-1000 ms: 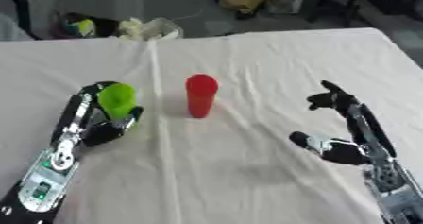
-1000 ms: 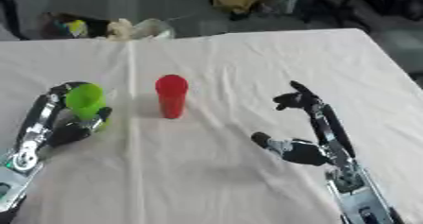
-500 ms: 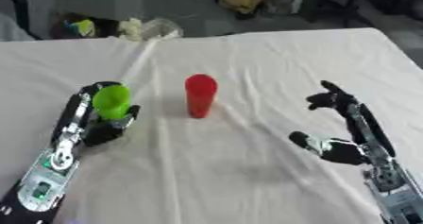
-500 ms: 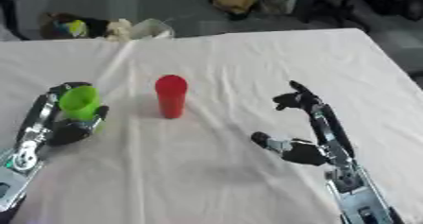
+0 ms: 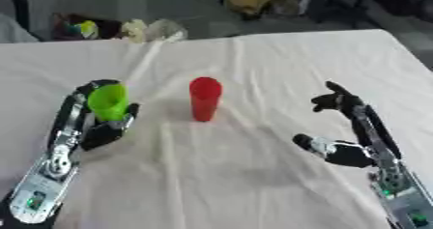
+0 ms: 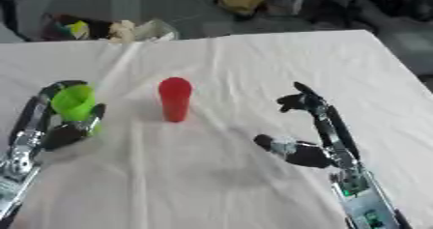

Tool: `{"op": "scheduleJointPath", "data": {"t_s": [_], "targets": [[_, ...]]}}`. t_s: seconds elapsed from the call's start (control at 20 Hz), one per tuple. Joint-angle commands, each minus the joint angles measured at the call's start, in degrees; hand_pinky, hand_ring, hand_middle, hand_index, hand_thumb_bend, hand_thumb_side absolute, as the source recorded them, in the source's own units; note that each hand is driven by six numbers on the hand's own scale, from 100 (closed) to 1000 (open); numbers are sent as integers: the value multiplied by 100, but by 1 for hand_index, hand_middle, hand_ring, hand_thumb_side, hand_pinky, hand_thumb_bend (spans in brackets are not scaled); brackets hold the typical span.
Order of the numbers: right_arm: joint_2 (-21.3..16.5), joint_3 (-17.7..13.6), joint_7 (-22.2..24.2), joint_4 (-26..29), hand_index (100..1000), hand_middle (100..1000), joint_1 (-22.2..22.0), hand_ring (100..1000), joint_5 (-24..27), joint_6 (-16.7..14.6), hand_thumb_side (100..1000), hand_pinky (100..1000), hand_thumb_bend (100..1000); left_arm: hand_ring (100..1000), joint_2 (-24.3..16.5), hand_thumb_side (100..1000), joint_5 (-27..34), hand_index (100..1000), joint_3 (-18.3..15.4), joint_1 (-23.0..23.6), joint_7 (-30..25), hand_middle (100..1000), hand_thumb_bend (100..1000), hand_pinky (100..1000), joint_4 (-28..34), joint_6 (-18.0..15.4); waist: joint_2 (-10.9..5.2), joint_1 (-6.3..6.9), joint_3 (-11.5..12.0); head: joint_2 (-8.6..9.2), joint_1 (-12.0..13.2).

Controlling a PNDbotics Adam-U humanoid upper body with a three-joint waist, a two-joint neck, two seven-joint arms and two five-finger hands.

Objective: Pour the contents of one cup into another cup.

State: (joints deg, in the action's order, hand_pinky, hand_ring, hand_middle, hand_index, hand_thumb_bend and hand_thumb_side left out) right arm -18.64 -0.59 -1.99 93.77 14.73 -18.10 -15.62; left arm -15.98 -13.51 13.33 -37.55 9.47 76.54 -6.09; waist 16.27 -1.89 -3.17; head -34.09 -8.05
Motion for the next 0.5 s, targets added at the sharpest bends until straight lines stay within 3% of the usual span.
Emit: {"op": "scheduleJointPath", "data": {"t_s": [0.05, 0.5], "targets": [[-221, 15, 35, -54, 706, 536, 114, 1000, 96, 15, 395, 769, 697, 252, -215, 181, 132, 763, 22, -6, -3, 452, 100, 374, 592, 96, -148, 0, 25, 25, -45], [-444, 152, 128, -662, 704, 529, 635, 1000, 358, 43, 350, 767, 696, 257, -312, 189, 312, 764, 94, 135, -81, 455, 100, 377, 1275, 265, -211, -5, 200, 25, -170]]}}
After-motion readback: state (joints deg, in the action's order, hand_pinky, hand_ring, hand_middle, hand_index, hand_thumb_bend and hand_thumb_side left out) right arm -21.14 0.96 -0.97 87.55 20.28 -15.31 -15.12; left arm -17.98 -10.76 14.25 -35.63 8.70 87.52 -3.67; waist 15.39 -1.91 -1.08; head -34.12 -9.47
